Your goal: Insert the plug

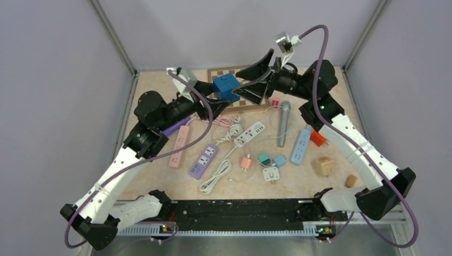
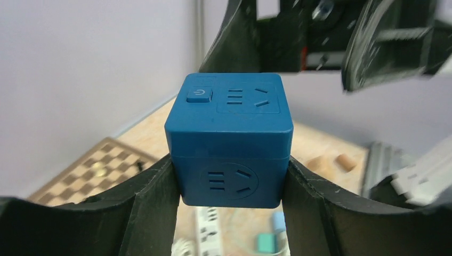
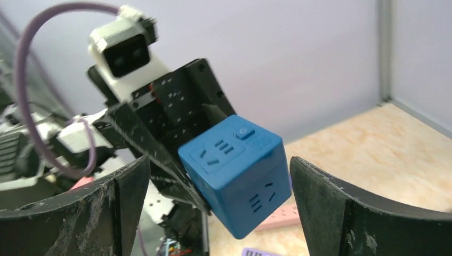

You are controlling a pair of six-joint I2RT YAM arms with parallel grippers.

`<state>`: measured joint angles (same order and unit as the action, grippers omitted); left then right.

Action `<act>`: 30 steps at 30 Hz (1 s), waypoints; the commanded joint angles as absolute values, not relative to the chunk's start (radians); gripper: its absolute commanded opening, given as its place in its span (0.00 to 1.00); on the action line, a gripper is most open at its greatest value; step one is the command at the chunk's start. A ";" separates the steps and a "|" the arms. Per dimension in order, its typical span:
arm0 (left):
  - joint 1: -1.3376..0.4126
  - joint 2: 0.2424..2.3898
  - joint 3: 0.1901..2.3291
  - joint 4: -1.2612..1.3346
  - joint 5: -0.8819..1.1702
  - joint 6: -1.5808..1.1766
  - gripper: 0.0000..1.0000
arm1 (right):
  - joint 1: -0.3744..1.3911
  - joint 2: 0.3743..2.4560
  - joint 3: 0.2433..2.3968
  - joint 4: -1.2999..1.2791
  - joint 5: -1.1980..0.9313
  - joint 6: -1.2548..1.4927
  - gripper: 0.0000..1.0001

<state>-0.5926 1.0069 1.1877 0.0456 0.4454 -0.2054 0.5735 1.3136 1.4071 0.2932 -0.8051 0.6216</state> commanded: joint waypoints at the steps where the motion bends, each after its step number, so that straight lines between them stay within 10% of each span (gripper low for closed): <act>1: -0.591 1.012 1.135 -0.048 0.398 0.193 0.00 | 0.575 1.237 1.406 0.032 -0.589 0.420 0.99; 12: -0.606 1.066 1.015 -0.018 0.312 0.475 0.00 | 0.726 1.453 1.702 -0.576 -0.145 0.201 0.99; 30: -0.614 1.073 0.964 0.096 0.244 0.508 0.00 | 0.749 1.616 1.772 -0.622 -0.256 0.284 0.90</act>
